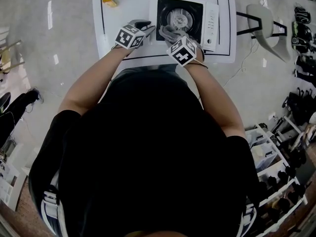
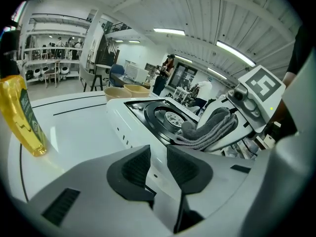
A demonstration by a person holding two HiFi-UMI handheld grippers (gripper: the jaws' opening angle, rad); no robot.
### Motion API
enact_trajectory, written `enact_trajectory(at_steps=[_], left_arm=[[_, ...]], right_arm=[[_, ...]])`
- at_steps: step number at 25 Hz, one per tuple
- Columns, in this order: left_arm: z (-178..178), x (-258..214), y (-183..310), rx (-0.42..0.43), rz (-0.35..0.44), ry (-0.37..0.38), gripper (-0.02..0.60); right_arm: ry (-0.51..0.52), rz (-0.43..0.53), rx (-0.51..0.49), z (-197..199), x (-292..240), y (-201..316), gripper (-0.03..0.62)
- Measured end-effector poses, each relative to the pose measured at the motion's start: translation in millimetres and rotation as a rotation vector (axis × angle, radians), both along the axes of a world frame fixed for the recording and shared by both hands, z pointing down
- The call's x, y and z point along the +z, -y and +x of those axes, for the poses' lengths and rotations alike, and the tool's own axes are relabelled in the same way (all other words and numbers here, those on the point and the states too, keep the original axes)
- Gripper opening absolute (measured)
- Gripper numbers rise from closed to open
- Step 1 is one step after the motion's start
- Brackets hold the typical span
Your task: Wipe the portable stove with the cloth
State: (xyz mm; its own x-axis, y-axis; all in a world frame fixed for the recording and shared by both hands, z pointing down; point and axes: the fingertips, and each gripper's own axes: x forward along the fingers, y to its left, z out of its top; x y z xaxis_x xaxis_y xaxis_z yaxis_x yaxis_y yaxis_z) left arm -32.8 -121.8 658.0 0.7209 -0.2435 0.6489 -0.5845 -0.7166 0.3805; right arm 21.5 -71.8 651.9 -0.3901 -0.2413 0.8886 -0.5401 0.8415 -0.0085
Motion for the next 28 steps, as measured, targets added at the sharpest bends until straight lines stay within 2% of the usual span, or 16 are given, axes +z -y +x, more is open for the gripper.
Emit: enact_trajectory(at_steps=[7,15,28], left_arm=[[-3,2,5,-0.016,-0.037,-0.039,0.107],[-3,4,9,-0.026,-0.061,-0.057,0.098],[-4,4,8,-0.015,-0.033,0.004,0.100]], right_arm=[[0.014,0.015,-0.041,-24,1,30,0.109],[0.031,0.029,-0.034,-27,2,74,0.109],[0.016,0.040,-0.012,-18,1,137,0.109]])
